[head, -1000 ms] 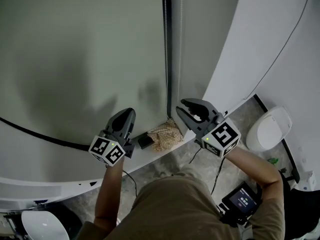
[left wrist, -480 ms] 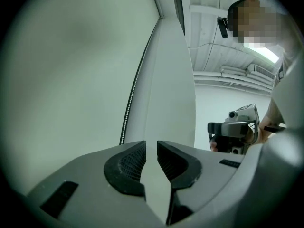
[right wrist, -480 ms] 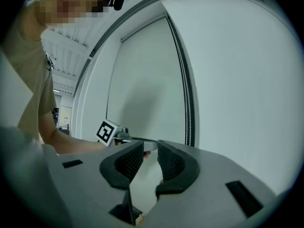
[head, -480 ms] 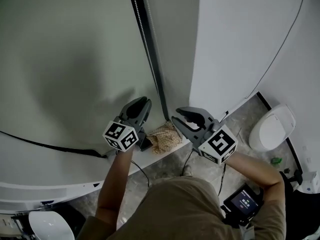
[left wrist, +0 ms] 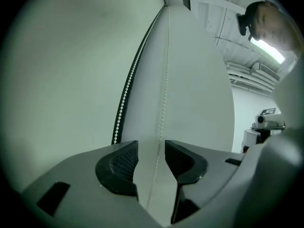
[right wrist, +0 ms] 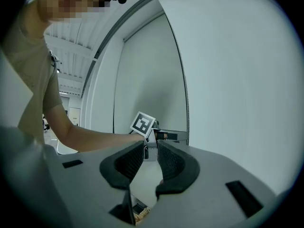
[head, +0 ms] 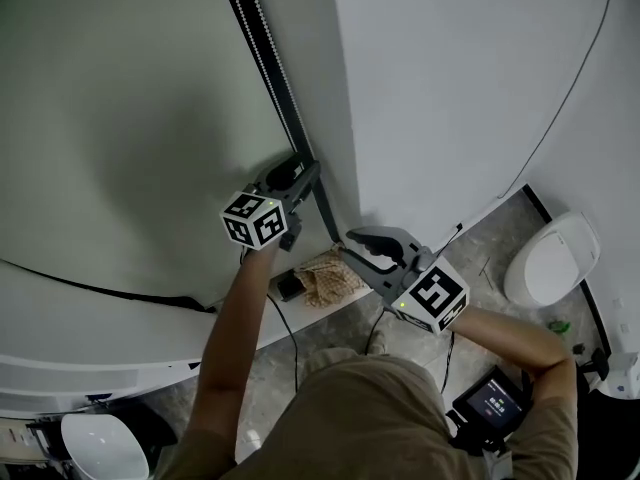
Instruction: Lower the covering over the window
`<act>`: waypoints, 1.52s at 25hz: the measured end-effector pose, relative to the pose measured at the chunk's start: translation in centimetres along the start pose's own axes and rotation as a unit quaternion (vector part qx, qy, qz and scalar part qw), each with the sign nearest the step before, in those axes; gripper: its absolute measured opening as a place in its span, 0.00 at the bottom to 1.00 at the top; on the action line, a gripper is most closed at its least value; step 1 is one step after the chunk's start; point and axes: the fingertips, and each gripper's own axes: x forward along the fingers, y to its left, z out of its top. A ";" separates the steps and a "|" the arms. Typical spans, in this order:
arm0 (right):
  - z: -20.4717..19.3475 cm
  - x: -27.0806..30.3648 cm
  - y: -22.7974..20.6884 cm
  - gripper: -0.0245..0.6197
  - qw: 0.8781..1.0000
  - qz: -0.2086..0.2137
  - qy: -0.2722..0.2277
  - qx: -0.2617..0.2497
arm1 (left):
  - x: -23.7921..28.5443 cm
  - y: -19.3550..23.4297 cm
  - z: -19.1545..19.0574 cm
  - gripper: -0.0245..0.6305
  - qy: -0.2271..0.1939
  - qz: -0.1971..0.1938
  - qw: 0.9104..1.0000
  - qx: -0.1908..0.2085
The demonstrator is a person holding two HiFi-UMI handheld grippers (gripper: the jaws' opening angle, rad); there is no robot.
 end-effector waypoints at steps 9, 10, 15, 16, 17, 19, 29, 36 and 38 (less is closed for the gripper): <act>0.1 0.4 0.1 0.19 1.000 0.000 0.004 -0.004 | -0.3 -0.9 0.8 0.08 -0.010 -0.007 0.999 0.032; 0.1 0.3 0.0 0.19 1.000 -0.001 0.003 -0.006 | -0.2 -1.1 0.7 0.08 -0.009 -0.010 0.999 0.032; 0.8 -0.3 -1.0 0.19 1.000 -0.018 -0.007 -0.012 | 0.3 -3.8 -0.6 0.08 0.008 -0.033 0.998 0.051; 1.2 -0.4 -1.3 0.19 0.999 -0.027 -0.011 -0.017 | 0.4 -4.5 -0.9 0.08 0.014 -0.040 0.997 0.058; 1.7 -0.6 -1.7 0.19 0.999 -0.040 -0.016 -0.023 | 0.5 -5.2 -1.3 0.08 0.020 -0.047 0.997 0.065; 3.0 -1.1 -2.9 0.19 0.996 -0.075 -0.031 -0.029 | 0.6 -6.7 -2.0 0.08 0.027 -0.060 0.995 0.073; 5.6 -3.7 -7.5 0.19 0.987 -0.141 -0.075 -0.007 | 0.5 -14.1 -3.5 0.08 0.010 -0.149 0.987 0.053; 4.5 -4.6 -9.0 0.19 0.987 -0.144 -0.073 0.005 | 1.2 -17.6 -5.3 0.08 0.006 -0.188 0.982 0.022; 4.3 -4.7 -9.4 0.19 0.986 -0.143 -0.080 0.020 | 1.5 -18.1 -5.7 0.08 0.008 -0.194 0.981 0.020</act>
